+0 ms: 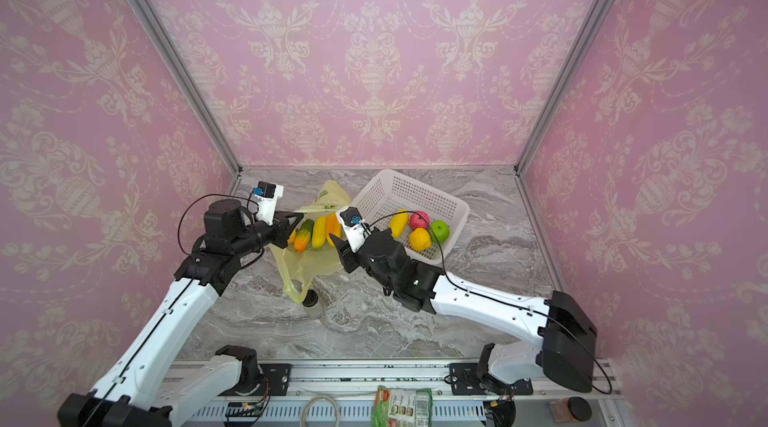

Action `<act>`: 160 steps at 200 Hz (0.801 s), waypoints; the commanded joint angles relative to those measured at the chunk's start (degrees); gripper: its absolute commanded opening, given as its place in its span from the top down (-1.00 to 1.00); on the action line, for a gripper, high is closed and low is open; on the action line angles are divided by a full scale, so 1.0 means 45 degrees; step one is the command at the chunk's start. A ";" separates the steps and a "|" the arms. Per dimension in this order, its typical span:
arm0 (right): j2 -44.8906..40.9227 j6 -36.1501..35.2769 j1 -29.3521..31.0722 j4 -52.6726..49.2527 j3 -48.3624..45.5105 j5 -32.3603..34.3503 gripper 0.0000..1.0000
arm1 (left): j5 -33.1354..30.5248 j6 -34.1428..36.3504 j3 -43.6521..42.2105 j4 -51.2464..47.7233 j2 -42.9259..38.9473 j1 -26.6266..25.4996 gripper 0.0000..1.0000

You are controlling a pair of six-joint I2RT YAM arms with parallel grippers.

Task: Untie the knot of the plastic bag and take out the fruit
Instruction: 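Release the bag rim and move the right gripper over the bag opening, then reach the right gripper into the bag and grasp the orange papaya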

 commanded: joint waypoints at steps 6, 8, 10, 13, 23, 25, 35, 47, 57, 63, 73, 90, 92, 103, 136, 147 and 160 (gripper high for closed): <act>0.2384 0.0605 0.0169 -0.0368 0.0857 0.0360 0.15 | 0.0613 -0.0116 0.0128 -0.0008 0.0081 0.0101 1.00; 0.2532 0.0610 0.0177 -0.0386 0.0943 0.0440 0.15 | 0.0612 -0.0121 0.0122 -0.0022 0.0083 0.0100 1.00; 0.2686 0.0606 0.0179 -0.0420 0.1018 0.0484 0.15 | 0.0592 -0.0125 0.0125 -0.0015 0.0094 0.0100 1.00; 0.2915 0.0625 0.0180 -0.0475 0.1147 0.0560 0.15 | 0.0632 -0.0126 0.0126 -0.0023 0.0112 0.0102 1.00; 0.3589 0.0540 0.0172 -0.0716 0.1605 0.0814 0.18 | 0.0666 -0.0146 0.0143 -0.0016 0.0123 0.0110 1.00; 0.3707 0.0521 0.0168 -0.0796 0.1692 0.0831 0.19 | 0.0664 -0.0155 0.0143 -0.0014 0.0133 0.0117 1.00; 0.4251 0.0468 0.0165 -0.0990 0.2027 0.0958 0.23 | 0.0703 -0.0146 0.0165 -0.0033 0.0143 0.0109 1.00; 0.4705 0.0540 0.0171 -0.1017 0.2600 0.0891 0.24 | 0.0674 -0.0125 0.0175 -0.0057 0.0109 0.0114 1.00; 0.5089 0.0528 0.0164 -0.0879 0.2725 0.0683 0.22 | 0.0643 -0.0110 0.0155 -0.0047 0.0080 0.0112 1.00; 0.5342 0.0515 0.0170 -0.0878 0.2868 0.0701 0.20 | 0.0622 -0.0102 0.0153 -0.0073 0.0066 0.0100 1.00; 0.5817 0.0561 0.0123 -0.1162 0.3313 0.0917 0.18 | 0.0583 -0.0077 0.0160 -0.0106 0.0064 0.0104 1.00; 0.6712 0.0755 -0.0009 -0.1977 0.4219 0.1245 0.14 | 0.0588 -0.0048 0.0179 -0.0131 0.0065 0.0111 1.00; 0.6812 0.0799 -0.0028 -0.2044 0.4323 0.1266 0.14 | 0.0586 -0.0048 0.0193 -0.0126 0.0065 0.0113 1.00; 0.7295 0.0961 -0.0103 -0.2322 0.4820 0.1276 0.14 | 0.0604 -0.0047 0.0174 -0.0131 0.0045 0.0101 1.00; 0.8190 0.1112 -0.0146 -0.2600 0.5573 0.1005 0.13 | 0.0663 -0.0087 0.0185 -0.0091 0.0063 0.0109 1.00; 0.8379 0.1170 -0.0149 -0.2673 0.5726 0.1174 0.10 | 0.0670 -0.0106 0.0177 -0.0074 0.0063 0.0107 1.00; 0.8662 0.1291 -0.0195 -0.2962 0.6024 0.1662 0.01 | 0.0689 -0.0106 0.0183 -0.0062 0.0044 0.0100 1.00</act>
